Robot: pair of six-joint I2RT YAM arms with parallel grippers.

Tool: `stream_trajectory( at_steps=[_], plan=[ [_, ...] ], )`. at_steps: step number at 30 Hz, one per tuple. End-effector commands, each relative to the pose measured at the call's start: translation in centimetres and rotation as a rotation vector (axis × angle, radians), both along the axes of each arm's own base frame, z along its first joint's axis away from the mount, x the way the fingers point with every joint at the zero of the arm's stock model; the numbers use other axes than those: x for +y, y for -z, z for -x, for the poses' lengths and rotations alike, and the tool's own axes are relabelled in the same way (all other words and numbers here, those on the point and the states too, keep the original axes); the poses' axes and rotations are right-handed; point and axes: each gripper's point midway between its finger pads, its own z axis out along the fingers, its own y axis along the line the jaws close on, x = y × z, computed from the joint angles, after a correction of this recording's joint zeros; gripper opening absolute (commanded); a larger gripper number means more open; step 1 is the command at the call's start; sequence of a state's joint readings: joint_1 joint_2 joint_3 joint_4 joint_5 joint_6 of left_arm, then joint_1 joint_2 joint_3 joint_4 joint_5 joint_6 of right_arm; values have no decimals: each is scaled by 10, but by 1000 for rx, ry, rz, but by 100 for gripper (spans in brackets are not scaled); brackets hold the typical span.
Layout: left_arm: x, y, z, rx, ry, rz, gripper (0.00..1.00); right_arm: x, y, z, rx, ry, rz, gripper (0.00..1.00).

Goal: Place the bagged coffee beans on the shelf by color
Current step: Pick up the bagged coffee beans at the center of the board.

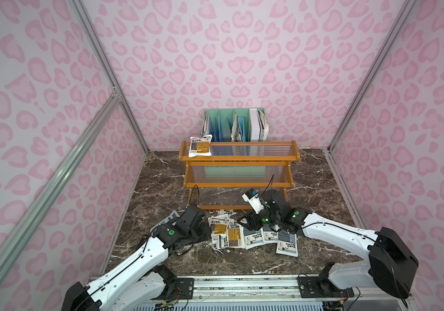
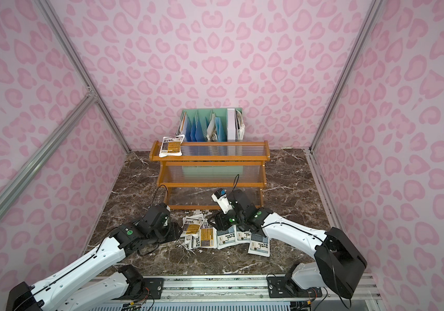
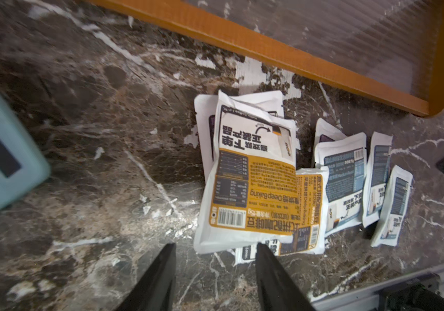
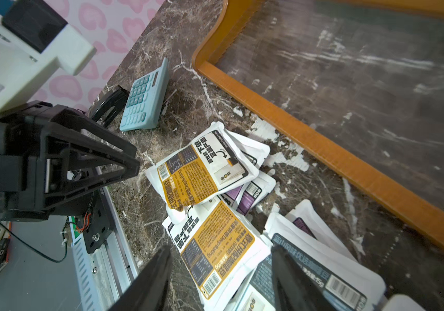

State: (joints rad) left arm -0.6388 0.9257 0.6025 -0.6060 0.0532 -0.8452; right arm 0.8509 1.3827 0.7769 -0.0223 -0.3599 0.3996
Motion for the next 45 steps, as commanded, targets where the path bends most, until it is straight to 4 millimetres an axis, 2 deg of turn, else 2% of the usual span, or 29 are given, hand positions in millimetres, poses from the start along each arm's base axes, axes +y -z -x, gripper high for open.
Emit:
stream_trajectory(
  at_steps=[1,9,14,19,23,25,32,35,36,41,45],
  plan=[
    [-19,-3,0,17,59,109,60,10,1,3,3,-25,-23,60],
    [-8,4,2,48,-1,196,72,16,2,2,-10,-54,-15,60],
    [-7,15,3,87,-27,231,73,17,4,4,-4,-71,-16,60],
    [-13,24,0,125,-19,248,71,18,4,3,-12,-76,-7,60],
    [-14,26,-2,120,-19,253,61,16,5,3,-14,-74,-1,59],
    [-15,25,-4,108,-16,262,46,15,7,4,-8,-72,1,59],
    [-12,28,-9,88,-14,241,13,14,10,6,2,-70,-6,59],
    [-14,27,-10,82,-3,244,2,13,8,7,-3,-68,-8,59],
    [-14,26,-10,79,-2,244,0,13,8,7,-3,-67,-8,59],
    [-17,8,-7,52,24,276,0,11,6,10,-8,-71,-18,59],
    [-23,-32,-6,-53,66,362,0,11,-4,13,-27,-86,-43,60]
  ],
)
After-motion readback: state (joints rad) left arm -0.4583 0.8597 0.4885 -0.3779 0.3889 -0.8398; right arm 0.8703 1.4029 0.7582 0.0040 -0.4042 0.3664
